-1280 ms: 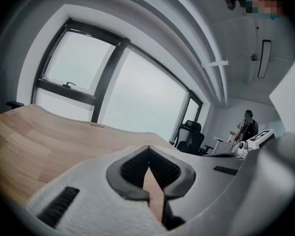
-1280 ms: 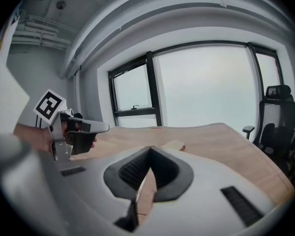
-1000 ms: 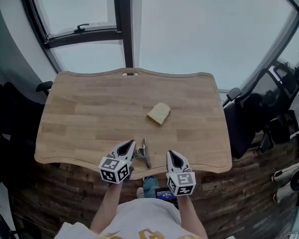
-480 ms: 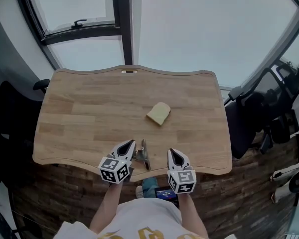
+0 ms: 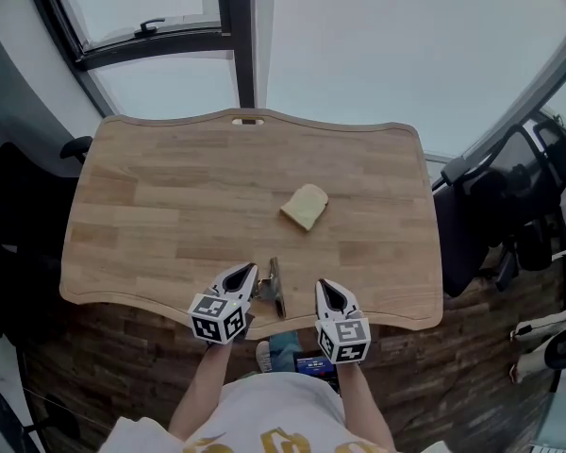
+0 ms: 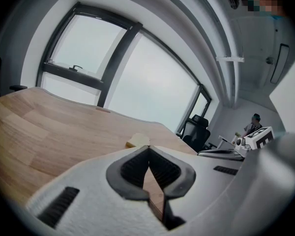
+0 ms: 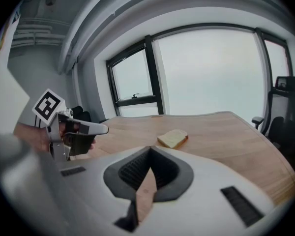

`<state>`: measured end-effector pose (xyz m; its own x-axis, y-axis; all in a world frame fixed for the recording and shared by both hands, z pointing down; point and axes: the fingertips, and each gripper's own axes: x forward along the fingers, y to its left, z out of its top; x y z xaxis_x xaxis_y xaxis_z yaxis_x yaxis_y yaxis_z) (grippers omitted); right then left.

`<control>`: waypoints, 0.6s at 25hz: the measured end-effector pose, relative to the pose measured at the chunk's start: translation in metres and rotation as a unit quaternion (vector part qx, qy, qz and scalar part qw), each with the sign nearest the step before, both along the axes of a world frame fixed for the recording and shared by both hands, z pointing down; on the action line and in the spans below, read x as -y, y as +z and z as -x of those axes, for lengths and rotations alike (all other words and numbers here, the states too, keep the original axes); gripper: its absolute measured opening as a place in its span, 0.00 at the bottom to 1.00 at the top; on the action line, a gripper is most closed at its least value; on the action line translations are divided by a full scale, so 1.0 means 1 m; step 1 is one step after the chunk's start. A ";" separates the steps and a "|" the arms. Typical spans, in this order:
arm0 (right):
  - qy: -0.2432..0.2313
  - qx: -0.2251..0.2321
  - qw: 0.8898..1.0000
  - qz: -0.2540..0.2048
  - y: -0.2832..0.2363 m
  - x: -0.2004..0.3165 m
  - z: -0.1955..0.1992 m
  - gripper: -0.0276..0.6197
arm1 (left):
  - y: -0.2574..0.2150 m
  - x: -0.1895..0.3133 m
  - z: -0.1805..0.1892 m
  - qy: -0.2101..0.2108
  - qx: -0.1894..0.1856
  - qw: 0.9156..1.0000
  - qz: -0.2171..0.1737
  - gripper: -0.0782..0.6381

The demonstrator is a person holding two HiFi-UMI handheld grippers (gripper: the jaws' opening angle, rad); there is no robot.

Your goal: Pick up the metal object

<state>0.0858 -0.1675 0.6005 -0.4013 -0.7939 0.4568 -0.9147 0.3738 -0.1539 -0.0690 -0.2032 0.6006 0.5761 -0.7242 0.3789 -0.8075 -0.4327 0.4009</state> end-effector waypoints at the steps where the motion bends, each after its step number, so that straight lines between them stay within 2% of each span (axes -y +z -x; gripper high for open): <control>1: -0.001 0.000 1.000 0.004 0.004 0.000 0.000 0.06 | 0.004 0.000 -0.001 0.001 0.002 1.000 0.004 0.14; 10: -0.012 -0.003 0.999 0.033 0.028 0.002 0.003 0.06 | 0.040 -0.007 0.005 -0.007 0.024 0.998 0.054 0.14; 15: -0.011 -0.004 0.999 0.033 0.035 0.002 0.006 0.06 | 0.073 -0.019 0.008 0.006 0.032 0.994 0.107 0.14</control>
